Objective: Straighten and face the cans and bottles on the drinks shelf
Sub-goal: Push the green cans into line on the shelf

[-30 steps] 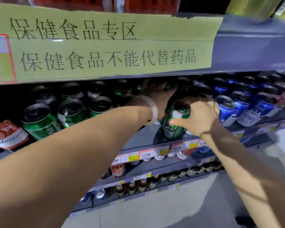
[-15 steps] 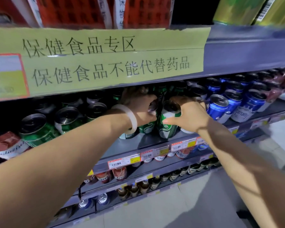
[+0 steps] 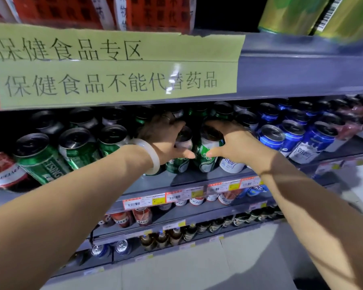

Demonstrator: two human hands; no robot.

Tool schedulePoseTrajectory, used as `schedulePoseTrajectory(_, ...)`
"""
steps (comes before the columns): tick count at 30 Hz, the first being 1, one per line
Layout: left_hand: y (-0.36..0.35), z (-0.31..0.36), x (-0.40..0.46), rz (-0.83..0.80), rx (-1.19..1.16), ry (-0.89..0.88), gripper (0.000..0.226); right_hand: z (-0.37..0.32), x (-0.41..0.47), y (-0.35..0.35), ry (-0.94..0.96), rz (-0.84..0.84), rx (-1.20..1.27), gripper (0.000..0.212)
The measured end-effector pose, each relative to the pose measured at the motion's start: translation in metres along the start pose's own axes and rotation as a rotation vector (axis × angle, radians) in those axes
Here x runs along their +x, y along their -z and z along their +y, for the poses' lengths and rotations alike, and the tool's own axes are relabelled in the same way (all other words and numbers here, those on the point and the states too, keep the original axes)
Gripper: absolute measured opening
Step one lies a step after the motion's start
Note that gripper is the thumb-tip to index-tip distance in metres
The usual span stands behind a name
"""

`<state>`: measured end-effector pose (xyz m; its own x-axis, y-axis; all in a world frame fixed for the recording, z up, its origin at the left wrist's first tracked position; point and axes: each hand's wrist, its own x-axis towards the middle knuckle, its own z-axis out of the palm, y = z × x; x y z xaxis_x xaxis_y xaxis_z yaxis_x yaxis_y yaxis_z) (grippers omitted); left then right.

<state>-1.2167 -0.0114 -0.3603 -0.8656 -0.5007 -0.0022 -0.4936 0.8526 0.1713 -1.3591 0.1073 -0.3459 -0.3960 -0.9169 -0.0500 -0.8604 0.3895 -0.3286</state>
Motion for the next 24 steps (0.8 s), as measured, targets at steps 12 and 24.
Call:
schedulePoseTrajectory(12, -0.007, 0.003, -0.007, 0.181, 0.009, 0.177, 0.110, 0.026, 0.011, 0.018, -0.047, 0.123, 0.282, 0.048)
schedulePoseTrajectory(24, -0.006, 0.003, -0.003, 0.363, -0.221, 0.271, 0.089, 0.045, 0.030, 0.022, 0.057, 0.042, 0.153, 0.039)
